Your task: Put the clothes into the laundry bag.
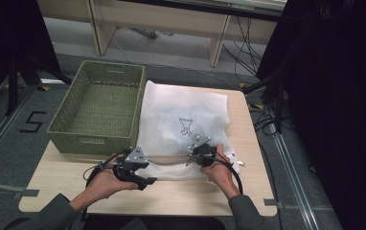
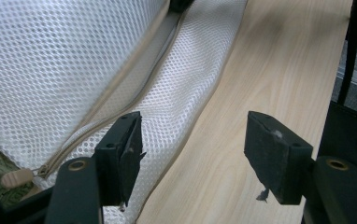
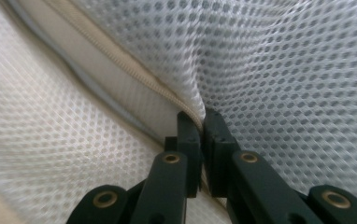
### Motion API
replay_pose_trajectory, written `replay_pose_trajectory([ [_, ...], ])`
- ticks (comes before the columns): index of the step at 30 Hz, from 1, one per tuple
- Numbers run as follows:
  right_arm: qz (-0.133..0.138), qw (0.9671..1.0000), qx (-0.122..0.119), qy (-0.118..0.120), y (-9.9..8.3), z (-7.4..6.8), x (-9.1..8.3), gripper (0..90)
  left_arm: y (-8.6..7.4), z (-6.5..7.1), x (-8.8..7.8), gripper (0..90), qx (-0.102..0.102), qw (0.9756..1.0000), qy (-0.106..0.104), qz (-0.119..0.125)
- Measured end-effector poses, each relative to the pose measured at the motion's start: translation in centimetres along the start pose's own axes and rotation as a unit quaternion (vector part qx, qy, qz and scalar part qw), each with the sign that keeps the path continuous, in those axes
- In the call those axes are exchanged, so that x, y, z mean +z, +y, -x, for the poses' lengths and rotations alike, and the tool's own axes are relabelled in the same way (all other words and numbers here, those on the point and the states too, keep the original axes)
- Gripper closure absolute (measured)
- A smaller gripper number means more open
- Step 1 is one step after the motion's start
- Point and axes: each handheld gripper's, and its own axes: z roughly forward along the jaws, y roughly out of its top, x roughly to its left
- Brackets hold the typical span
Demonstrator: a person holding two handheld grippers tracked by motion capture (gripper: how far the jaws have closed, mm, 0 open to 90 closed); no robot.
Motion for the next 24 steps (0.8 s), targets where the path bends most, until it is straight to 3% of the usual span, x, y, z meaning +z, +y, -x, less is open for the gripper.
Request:
replay_pose_trajectory([
  [1, -0.008, 1.0000, 0.001, -0.002, 0.0, -0.1, 0.4, 87.3, -0.1, -0.1, 0.0, 36.8, -0.001, 1.0000, 0.000, -0.002],
  [9, 0.006, 0.9996, 0.023, -0.013, 0.1, 0.5, 1.1, 86.4, -0.4, -0.4, -0.3, 36.1, 0.000, 1.0000, 0.003, -0.006],
  [10, 0.011, 0.9997, 0.019, -0.011, 0.1, 0.7, 1.1, 85.2, -0.4, -0.3, -0.3, 35.4, -0.003, 1.0000, 0.004, -0.006],
  [13, 0.027, 0.9984, 0.049, -0.009, 0.3, 0.6, 0.3, 75.3, -0.5, -0.5, -0.4, 34.6, -0.003, 1.0000, 0.005, -0.006],
  [15, 0.044, 0.9981, 0.040, -0.017, 0.5, 0.0, -1.0, 70.8, -0.6, -0.6, -0.6, 34.6, -0.006, 1.0000, 0.006, -0.004],
  [17, 0.071, 0.9972, 0.007, -0.023, 0.8, -0.5, -2.2, 70.7, -0.7, -0.8, -0.8, 34.3, -0.007, 0.9999, 0.007, -0.002],
  [20, 0.102, 0.9927, -0.040, -0.051, 1.2, -1.1, -3.4, 78.1, -0.9, -1.0, -1.1, 33.3, -0.018, 0.9998, 0.012, 0.001],
  [21, 0.105, 0.9918, -0.047, -0.056, 1.4, -1.3, -3.6, 82.0, -1.0, -1.1, -1.2, 32.9, -0.016, 0.9997, 0.018, -0.001],
  [22, 0.100, 0.9930, -0.033, -0.054, 1.5, -1.7, -3.7, 84.5, -1.1, -1.1, -1.3, 32.5, -0.026, 0.9995, 0.016, 0.003],
  [24, 0.083, 0.9939, -0.055, -0.046, 1.7, -1.7, -3.5, 86.7, -1.2, -1.4, -1.4, 32.1, -0.023, 0.9995, 0.022, 0.003],
])
